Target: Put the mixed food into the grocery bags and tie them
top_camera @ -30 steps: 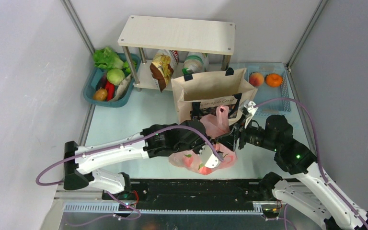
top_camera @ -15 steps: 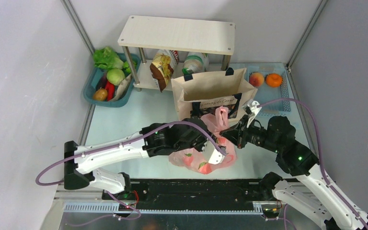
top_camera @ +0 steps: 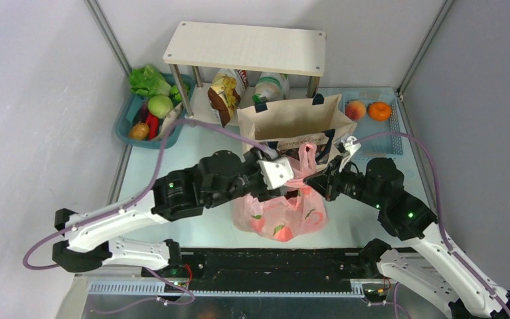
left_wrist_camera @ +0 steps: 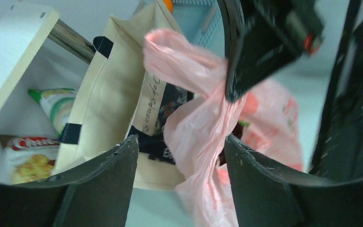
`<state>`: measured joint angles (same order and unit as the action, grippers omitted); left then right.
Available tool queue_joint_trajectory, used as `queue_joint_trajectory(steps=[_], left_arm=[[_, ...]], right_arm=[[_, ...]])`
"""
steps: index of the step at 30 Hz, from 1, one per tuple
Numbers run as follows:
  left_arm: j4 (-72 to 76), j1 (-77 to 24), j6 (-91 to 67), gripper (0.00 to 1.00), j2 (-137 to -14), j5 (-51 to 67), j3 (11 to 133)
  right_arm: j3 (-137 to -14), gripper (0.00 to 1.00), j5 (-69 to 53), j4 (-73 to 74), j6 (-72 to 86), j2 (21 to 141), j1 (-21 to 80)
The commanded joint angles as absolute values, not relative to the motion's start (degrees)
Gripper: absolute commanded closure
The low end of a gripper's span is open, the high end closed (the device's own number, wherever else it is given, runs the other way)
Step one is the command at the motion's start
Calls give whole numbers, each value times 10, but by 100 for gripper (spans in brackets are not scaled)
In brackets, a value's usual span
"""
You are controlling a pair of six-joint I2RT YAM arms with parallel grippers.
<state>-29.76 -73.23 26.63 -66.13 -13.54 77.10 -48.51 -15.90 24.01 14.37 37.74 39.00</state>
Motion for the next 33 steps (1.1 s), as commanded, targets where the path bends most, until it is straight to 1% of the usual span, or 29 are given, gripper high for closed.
queue_joint_trajectory(steps=[1,2,3,4,5,8,13,23,24,26,27,28,29,31,33], left_arm=[[-222,-723,29,25,-655,-154,820],[-222,-716,-29,25,-660,-145,828],[-222,-697,-55,24,-670,-133,841],[-222,-689,-97,24,-676,-101,847],[-222,-671,-116,23,-688,-67,859],[-221,-644,-181,22,-713,-28,888],[-221,-630,-210,23,-753,-9,913],[-221,-604,-238,32,-786,15,917],[-222,-603,-237,35,-787,16,916],[-221,-602,-234,47,-789,21,916],[-221,-602,-229,60,-789,24,916],[-221,-602,-225,67,-789,26,915],[-221,-602,-217,82,-788,27,915],[-221,-601,-207,97,-784,27,913],[-221,-602,-205,100,-773,22,902]], right_arm=[[-486,100,-163,211,141,382,398],[-486,100,-163,211,140,382,401],[-486,100,-163,210,140,382,402],[-486,100,-163,210,140,381,404],[-486,100,-163,209,139,380,404],[-487,100,-162,211,137,377,406],[-486,100,-161,212,137,373,408],[-486,100,-160,215,135,370,410],[-486,100,-159,215,136,370,410],[-486,100,-159,215,136,370,410],[-486,100,-159,216,136,369,410],[-487,100,-159,216,136,368,410],[-486,100,-156,217,136,367,410],[-486,100,-151,220,136,364,410],[-486,100,-141,225,137,358,410]])
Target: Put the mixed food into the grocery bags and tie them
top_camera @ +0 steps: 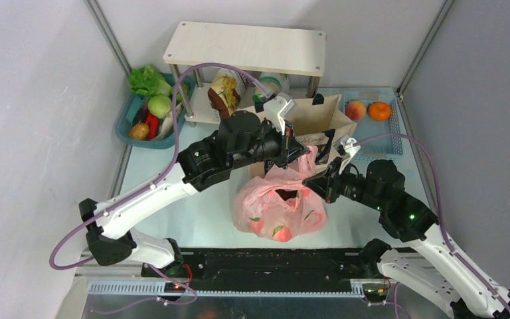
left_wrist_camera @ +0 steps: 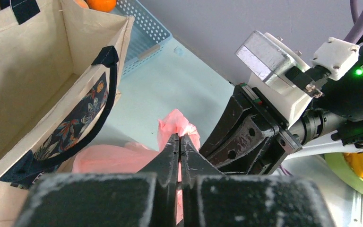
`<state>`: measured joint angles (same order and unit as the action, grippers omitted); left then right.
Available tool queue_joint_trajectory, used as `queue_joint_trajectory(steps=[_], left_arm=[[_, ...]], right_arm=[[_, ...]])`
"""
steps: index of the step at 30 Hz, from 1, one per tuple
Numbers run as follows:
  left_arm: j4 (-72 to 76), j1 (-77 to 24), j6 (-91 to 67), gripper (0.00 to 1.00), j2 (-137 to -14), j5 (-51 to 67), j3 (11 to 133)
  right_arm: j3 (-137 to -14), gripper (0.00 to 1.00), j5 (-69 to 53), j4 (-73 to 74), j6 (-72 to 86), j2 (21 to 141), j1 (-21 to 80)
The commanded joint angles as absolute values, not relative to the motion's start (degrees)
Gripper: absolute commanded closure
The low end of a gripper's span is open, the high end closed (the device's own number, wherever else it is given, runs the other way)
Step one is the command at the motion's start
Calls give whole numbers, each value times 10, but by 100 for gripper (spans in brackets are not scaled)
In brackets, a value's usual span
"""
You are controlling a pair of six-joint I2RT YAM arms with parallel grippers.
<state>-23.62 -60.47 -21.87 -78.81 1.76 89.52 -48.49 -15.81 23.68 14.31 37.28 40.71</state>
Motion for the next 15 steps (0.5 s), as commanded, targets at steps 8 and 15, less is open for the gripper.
queue_joint_trajectory(steps=[8,15], left_arm=[[-221,-612,-205,100,-706,-8,839],[-213,-696,-211,100,-645,-98,760]], right_arm=[[-486,100,-131,239,134,354,409],[-486,100,-111,244,134,360,409]])
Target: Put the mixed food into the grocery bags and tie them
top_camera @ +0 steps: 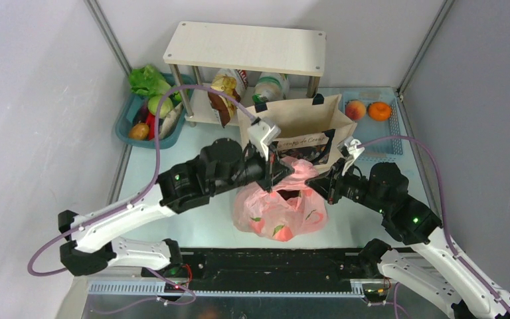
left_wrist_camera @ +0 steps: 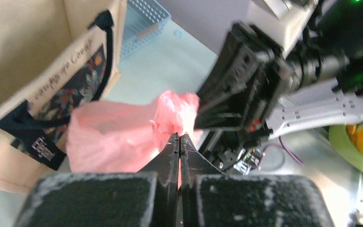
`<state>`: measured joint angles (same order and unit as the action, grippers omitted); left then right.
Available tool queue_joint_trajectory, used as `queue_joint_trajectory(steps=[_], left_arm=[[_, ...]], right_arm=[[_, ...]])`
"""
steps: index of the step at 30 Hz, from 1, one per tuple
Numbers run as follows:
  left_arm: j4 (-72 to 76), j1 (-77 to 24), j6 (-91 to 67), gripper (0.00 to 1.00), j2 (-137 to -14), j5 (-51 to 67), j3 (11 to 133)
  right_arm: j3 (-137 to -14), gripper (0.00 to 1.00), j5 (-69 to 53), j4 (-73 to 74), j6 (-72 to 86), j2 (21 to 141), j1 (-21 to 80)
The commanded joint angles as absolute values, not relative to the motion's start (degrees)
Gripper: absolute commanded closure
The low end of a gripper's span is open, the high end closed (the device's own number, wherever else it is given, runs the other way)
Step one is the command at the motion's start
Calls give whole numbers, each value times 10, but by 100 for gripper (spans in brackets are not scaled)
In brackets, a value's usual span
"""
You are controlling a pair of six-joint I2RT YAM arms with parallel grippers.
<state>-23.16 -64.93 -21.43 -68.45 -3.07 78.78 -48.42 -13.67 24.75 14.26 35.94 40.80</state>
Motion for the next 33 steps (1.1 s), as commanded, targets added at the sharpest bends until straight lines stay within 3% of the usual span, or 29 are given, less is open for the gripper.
queue_joint_trajectory(steps=[1,10,20,22,23,25,33], left_arm=[[-210,-714,-215,100,-638,-110,742],[-143,-771,-281,100,-619,-133,619],[-114,-771,-280,100,-618,-137,607],[-115,-771,-277,94,-609,-143,612],[-116,-771,-280,82,-601,-152,613],[-121,-768,-282,71,-590,-163,616],[-144,-706,-308,35,-560,-125,638]], right_arm=[[-486,100,-109,243,134,361,409],[-476,100,-118,225,124,350,409],[-475,100,-135,231,106,347,411],[-475,100,-142,233,102,349,413],[-475,100,-145,234,99,349,414],[-475,100,-147,234,98,348,416],[-475,100,-154,232,97,350,421]])
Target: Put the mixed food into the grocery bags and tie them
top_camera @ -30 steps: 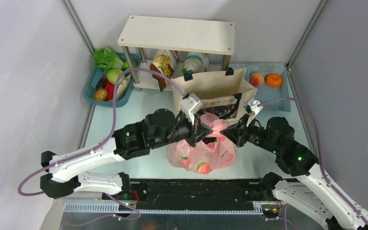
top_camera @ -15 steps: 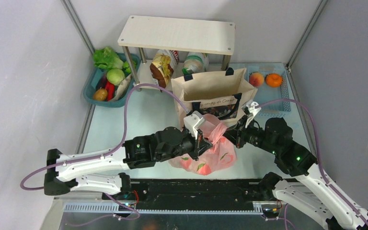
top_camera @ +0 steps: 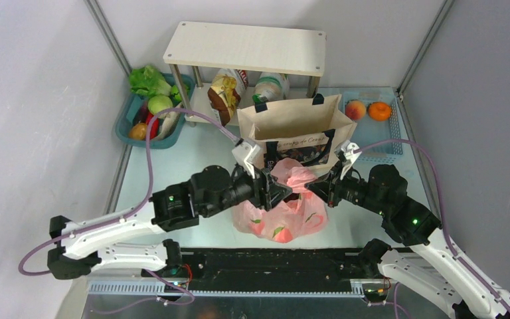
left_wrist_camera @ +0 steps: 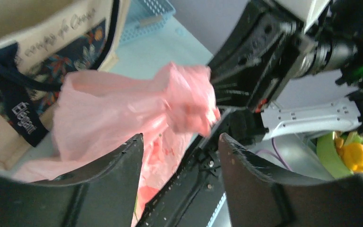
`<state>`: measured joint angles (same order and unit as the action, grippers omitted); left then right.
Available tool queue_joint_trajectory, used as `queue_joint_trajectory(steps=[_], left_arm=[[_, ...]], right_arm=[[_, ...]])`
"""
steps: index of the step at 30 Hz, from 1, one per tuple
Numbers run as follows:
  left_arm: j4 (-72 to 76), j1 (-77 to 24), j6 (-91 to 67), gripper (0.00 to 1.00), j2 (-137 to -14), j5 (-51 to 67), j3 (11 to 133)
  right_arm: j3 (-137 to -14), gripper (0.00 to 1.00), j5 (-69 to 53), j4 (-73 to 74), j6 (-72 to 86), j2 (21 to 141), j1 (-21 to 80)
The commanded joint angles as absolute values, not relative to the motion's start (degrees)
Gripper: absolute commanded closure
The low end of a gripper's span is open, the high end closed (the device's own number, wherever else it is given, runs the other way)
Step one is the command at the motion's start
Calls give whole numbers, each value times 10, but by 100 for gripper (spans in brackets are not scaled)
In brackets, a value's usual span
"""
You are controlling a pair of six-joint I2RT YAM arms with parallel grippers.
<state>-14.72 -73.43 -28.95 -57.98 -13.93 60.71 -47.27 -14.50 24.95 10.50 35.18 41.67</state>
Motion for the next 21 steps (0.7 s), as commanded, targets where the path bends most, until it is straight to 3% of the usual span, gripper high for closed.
queue_joint_trajectory(steps=[1,5,14,18,21], left_arm=[[-144,-703,-310,31,-559,-124,640],[-144,-675,-319,25,-573,-100,658],[-143,-667,-327,22,-634,-47,698],[-143,-666,-332,25,-652,-18,699],[-143,-666,-328,38,-652,-18,693]], right_arm=[[-475,100,-154,232,97,350,422],[-475,100,-157,231,96,350,423],[-476,100,-154,233,97,349,424],[-476,100,-152,234,97,349,425],[-476,100,-149,234,99,348,425]])
